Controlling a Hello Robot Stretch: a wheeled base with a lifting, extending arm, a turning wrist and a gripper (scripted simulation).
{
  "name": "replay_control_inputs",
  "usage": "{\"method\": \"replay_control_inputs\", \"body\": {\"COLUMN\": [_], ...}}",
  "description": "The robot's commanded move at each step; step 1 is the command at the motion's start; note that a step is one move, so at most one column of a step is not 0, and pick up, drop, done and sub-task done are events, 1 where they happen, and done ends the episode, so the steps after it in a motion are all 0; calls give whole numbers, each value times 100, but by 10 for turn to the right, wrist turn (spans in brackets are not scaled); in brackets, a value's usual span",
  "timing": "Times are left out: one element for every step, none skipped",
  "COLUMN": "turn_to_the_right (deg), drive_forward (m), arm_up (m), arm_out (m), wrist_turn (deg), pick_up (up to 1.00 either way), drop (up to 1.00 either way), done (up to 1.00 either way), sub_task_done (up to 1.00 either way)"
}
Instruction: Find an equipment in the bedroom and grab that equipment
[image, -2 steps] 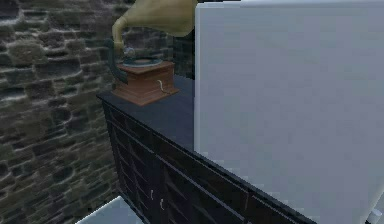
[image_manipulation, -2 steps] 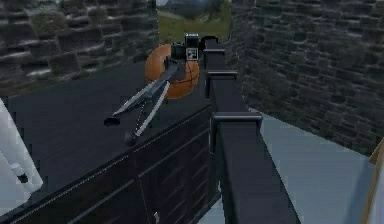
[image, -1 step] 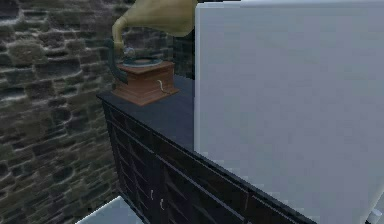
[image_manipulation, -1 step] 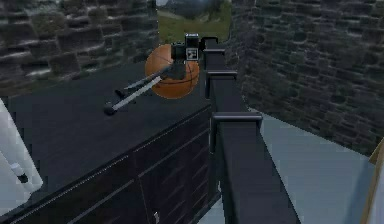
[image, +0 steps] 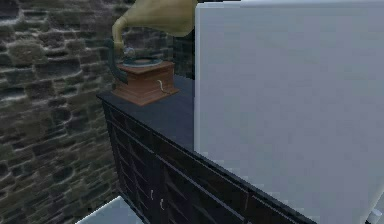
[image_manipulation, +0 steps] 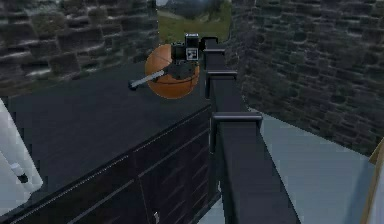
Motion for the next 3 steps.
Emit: {"method": "replay_control_inputs", "body": {"turn_to_the_right": [0,0,0], "drive_forward": [0,0,0], "arm_up": [0,0,0], "arm_out": [0,0,0], "wrist_turn": [300,0,0], "pick_up": [0,100,0], "drop": [0,0,0], "done": [0,0,100], "sub_task_done": [0,0,0]}}
